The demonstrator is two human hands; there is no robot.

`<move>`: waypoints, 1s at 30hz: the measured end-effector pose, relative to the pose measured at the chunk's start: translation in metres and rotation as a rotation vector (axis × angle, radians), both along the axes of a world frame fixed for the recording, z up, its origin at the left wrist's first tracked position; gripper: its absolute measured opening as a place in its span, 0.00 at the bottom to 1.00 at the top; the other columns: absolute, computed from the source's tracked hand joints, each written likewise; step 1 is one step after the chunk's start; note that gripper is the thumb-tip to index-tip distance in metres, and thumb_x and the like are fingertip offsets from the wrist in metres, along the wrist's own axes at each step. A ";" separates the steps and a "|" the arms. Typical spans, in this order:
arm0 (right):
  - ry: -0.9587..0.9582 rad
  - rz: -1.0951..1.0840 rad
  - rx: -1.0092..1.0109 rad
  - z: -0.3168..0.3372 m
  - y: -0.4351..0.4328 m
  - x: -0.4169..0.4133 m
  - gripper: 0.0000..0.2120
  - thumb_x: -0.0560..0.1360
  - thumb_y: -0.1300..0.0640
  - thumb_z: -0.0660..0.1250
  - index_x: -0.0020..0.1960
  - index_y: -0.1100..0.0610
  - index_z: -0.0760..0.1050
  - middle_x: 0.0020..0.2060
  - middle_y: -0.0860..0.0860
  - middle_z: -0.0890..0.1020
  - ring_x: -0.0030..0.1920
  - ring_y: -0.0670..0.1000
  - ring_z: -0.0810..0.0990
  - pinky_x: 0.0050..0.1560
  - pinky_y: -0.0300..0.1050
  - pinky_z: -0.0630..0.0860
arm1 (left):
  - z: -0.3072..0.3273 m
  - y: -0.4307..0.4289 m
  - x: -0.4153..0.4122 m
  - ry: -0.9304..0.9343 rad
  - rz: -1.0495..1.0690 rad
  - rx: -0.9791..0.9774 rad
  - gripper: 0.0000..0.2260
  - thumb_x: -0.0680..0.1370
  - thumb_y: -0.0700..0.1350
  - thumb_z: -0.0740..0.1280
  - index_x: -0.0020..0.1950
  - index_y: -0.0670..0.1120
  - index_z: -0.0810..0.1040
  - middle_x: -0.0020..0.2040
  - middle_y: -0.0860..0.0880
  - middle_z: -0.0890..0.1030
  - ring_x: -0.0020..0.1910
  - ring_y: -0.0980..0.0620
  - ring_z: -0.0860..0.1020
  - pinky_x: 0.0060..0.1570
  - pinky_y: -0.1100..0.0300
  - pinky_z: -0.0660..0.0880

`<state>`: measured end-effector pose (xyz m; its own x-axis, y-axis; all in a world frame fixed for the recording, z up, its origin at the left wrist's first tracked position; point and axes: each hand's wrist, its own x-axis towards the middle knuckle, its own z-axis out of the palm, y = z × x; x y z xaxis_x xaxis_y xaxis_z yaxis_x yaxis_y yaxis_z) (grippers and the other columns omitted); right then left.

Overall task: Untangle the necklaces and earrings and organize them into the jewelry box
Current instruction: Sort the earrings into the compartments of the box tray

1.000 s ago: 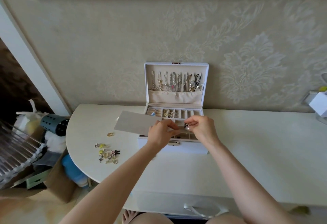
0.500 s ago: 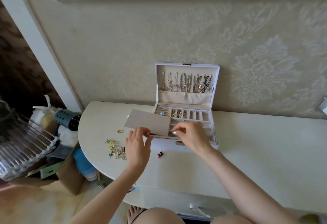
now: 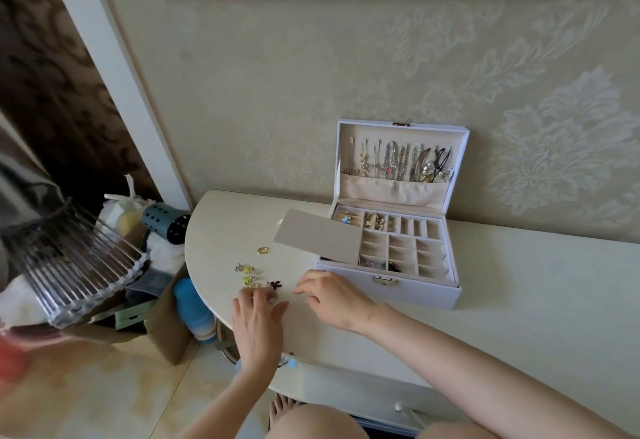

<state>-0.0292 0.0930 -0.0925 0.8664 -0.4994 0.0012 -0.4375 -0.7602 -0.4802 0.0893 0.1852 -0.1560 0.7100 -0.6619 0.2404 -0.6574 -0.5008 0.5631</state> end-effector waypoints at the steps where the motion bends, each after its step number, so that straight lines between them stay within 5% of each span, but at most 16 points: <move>1: 0.018 0.012 0.015 -0.001 0.000 0.004 0.17 0.78 0.65 0.57 0.64 0.60 0.75 0.64 0.53 0.74 0.64 0.53 0.72 0.67 0.42 0.65 | -0.001 0.001 0.000 0.010 -0.020 -0.020 0.13 0.73 0.42 0.71 0.54 0.39 0.77 0.51 0.40 0.75 0.50 0.40 0.71 0.47 0.50 0.68; 8: 0.007 0.008 0.069 -0.012 -0.001 0.028 0.19 0.75 0.69 0.58 0.63 0.60 0.75 0.59 0.56 0.76 0.61 0.56 0.74 0.65 0.46 0.67 | -0.001 0.010 0.012 0.105 -0.113 -0.189 0.05 0.78 0.38 0.64 0.53 0.43 0.77 0.47 0.50 0.76 0.47 0.47 0.75 0.43 0.57 0.69; 14: 0.021 0.013 0.018 -0.021 -0.002 0.035 0.16 0.76 0.67 0.59 0.62 0.61 0.76 0.53 0.57 0.74 0.55 0.57 0.75 0.59 0.52 0.71 | -0.001 0.011 0.019 0.163 -0.077 -0.204 0.07 0.77 0.36 0.63 0.54 0.42 0.75 0.50 0.47 0.77 0.45 0.50 0.74 0.43 0.60 0.68; 23: 0.018 -0.035 -0.042 -0.019 -0.005 0.030 0.07 0.72 0.69 0.62 0.45 0.63 0.77 0.49 0.58 0.75 0.48 0.59 0.77 0.49 0.50 0.73 | -0.002 0.006 0.019 -0.020 -0.173 -0.101 0.09 0.71 0.42 0.73 0.49 0.45 0.79 0.49 0.48 0.76 0.50 0.47 0.71 0.42 0.58 0.67; 30: 0.114 -0.040 -0.049 -0.014 -0.005 0.025 0.05 0.74 0.65 0.62 0.48 0.65 0.75 0.51 0.59 0.74 0.49 0.60 0.76 0.47 0.49 0.71 | 0.003 0.003 0.020 0.058 -0.226 -0.070 0.10 0.69 0.44 0.74 0.45 0.47 0.75 0.46 0.54 0.76 0.46 0.52 0.70 0.42 0.61 0.66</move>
